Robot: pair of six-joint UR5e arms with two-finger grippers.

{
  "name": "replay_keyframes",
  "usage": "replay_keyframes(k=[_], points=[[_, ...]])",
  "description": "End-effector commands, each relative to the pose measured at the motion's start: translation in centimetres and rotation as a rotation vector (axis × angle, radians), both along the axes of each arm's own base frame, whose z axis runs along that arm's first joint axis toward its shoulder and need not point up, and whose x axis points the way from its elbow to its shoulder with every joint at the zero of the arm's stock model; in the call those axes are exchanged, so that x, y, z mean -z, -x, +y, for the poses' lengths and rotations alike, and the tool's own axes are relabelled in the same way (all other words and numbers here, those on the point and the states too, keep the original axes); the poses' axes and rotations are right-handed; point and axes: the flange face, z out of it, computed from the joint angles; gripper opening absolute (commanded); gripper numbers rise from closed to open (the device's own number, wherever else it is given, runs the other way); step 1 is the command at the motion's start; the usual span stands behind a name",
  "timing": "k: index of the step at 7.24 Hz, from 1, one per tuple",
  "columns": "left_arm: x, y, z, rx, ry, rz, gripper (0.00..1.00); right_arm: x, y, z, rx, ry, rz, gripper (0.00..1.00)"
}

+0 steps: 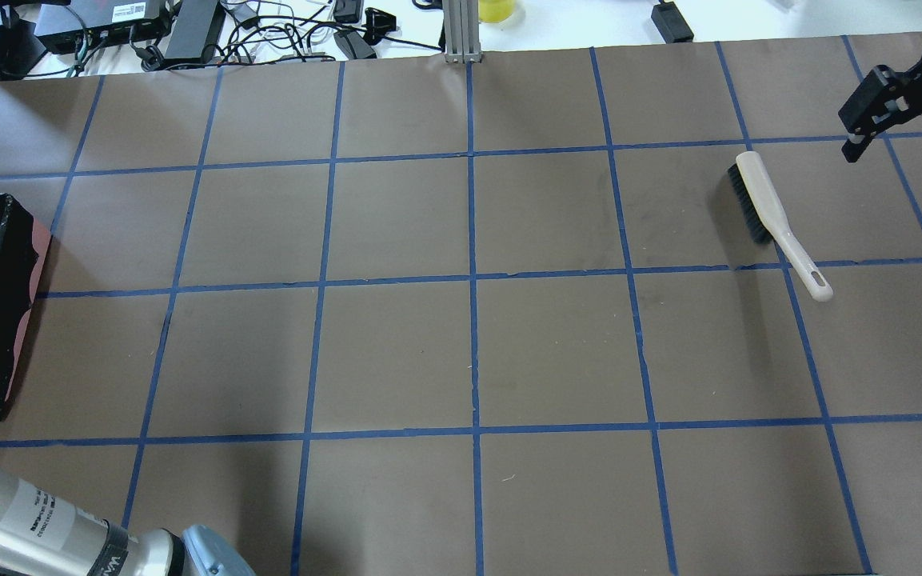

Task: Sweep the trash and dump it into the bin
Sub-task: 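Release the brush on the table and raise the right gripper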

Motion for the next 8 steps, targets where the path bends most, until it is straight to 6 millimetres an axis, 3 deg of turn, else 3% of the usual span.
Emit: replay_keyframes(k=[1,2,3,4,6,8], points=[[0.3,1.7,-0.4,0.021,0.033,-0.045,0.00,-1.8,-9.3,0.8,-0.001,0.003,0.015,1.00],[0.3,2.6,-0.5,0.023,0.025,-0.065,0.00,-3.2,-14.7,2.2,-0.044,0.038,0.013,1.00],[0.0,3.5,-0.3,0.028,0.020,-0.073,0.00,-4.0,-18.3,3.3,-0.020,0.060,-0.023,1.00],[0.4,3.8,-0.1,0.032,0.045,-0.101,0.00,-4.5,-19.7,4.4,-0.052,0.069,-0.023,1.00],[0.3,5.4,1.0,0.038,0.074,-0.138,0.00,-5.0,-19.8,5.9,-0.063,0.081,-0.023,1.00],[0.6,6.5,2.1,0.046,0.092,-0.164,0.00,-3.2,-19.5,5.0,-0.062,0.120,0.005,1.00]])
